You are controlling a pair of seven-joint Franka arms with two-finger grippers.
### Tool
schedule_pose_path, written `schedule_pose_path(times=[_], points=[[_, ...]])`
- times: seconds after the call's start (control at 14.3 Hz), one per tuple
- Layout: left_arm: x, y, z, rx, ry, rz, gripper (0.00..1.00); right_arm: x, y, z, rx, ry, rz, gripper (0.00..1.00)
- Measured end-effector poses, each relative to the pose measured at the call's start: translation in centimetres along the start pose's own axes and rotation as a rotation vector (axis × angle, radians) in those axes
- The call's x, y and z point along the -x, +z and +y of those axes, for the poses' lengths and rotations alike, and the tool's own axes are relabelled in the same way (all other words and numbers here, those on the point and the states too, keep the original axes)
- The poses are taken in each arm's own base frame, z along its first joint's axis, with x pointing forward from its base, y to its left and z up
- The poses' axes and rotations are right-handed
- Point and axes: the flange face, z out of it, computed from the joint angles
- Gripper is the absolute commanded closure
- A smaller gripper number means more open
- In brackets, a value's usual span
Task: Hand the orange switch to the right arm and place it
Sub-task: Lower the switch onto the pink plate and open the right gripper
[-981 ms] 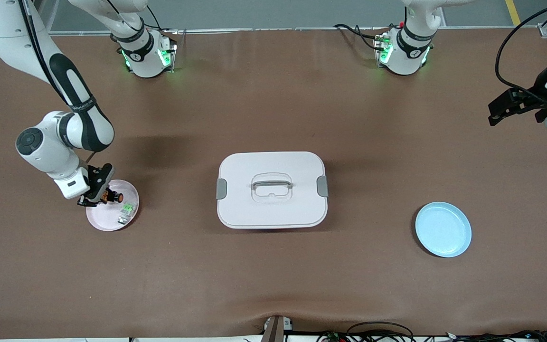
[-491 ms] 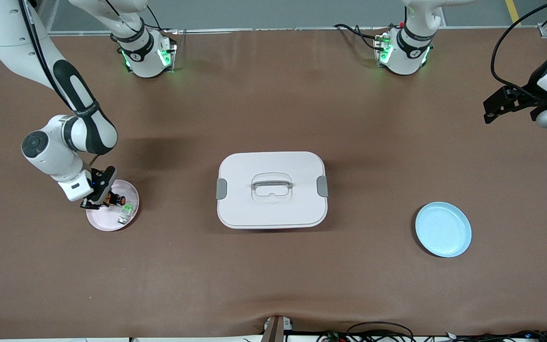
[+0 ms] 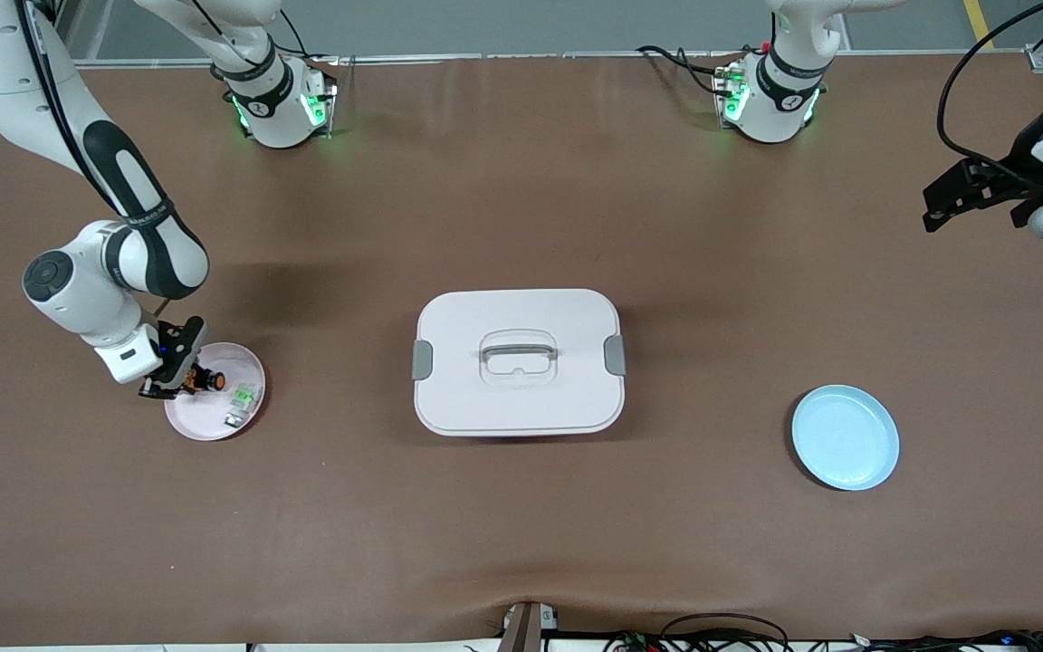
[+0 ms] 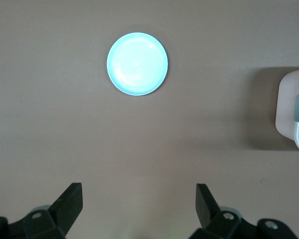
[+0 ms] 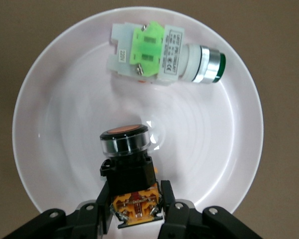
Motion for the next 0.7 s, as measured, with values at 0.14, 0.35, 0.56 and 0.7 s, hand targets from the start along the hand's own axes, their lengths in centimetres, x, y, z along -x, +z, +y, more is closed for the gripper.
schedule_pose_path(times=[0.14,0.35,0.56,0.7], points=[[0.00,0.03,-0.14,0.000,-0.002,-0.001,0.00,-0.17,0.00,0.02,0.003,0.004,0.007,0.01],[0.00,0.18,-0.16,0.000,-0.003,-0.005,0.00,-0.06,0.11,0.06,0.002,0.023,0.015,0.00],[0.00,0.18,-0.15,0.000,-0.002,-0.005,0.00,-0.16,0.23,0.09,0.000,0.024,0.017,0.00],[0.04,0.21,-0.15,-0.001,-0.002,-0.008,0.00,-0.43,0.17,0.27,-0.019,0.029,0.025,0.00]])
